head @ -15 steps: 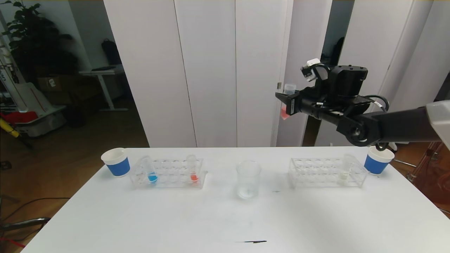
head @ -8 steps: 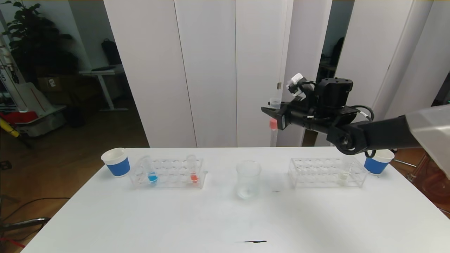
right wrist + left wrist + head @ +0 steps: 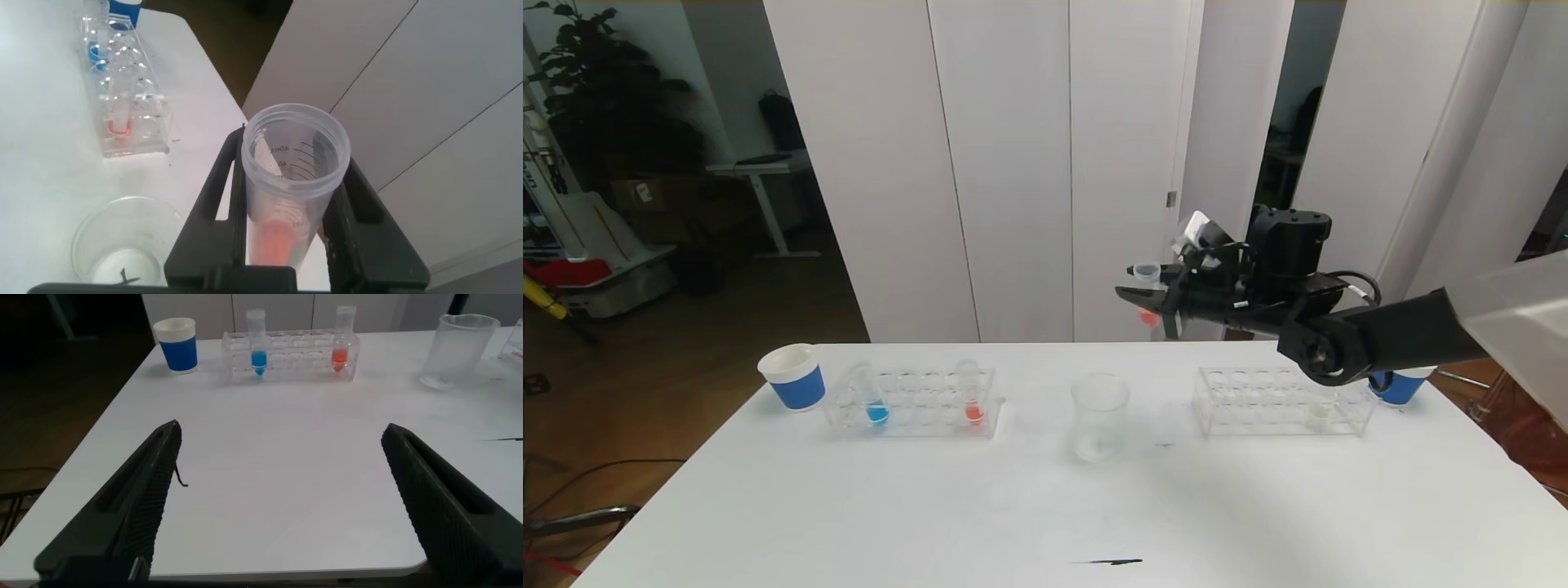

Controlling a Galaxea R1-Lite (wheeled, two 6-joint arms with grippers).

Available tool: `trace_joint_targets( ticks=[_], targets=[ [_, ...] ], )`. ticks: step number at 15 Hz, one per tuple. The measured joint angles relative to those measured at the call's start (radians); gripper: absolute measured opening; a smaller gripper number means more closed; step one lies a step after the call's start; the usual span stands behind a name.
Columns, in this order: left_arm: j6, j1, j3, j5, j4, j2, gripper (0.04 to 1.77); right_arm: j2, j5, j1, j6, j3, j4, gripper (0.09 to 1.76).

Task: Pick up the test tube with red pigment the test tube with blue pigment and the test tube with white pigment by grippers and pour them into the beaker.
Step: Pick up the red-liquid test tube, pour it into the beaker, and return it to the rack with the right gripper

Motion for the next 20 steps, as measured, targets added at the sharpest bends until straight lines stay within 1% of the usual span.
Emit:
trace_joint_targets(
  ticks=[1,2,4,5,7,12,16,20],
  targets=[
    [0.000,0.000,0.000,0.000,0.000,0.000,1.75,0.001,0.003,0.000,-0.041,0.006,-0.001,0.59],
    [0.000,0.000,0.000,0.000,0.000,0.000,1.75,0.003,0.026,0.002,-0.098,0.011,0.000,0.59],
    [0.000,0.000,0.000,0.000,0.000,0.000,1.75,0.008,0.108,0.004,-0.194,0.007,0.006,0.59],
    [0.000,0.000,0.000,0.000,0.000,0.000,1.75,0.011,0.124,0.005,-0.235,0.001,0.007,0.59],
    [0.000,0.000,0.000,0.000,0.000,0.000,1.75,0.016,0.129,0.005,-0.328,-0.004,0.009,0.59],
    [0.000,0.000,0.000,0.000,0.000,0.000,1.75,0.030,0.167,0.006,-0.495,-0.023,0.020,0.59],
    [0.000,0.000,0.000,0.000,0.000,0.000,1.75,0.041,0.169,0.004,-0.637,-0.050,0.096,0.59],
    [0.000,0.000,0.000,0.000,0.000,0.000,1.75,0.052,0.168,0.008,-0.757,-0.054,0.101,0.59]
  ],
)
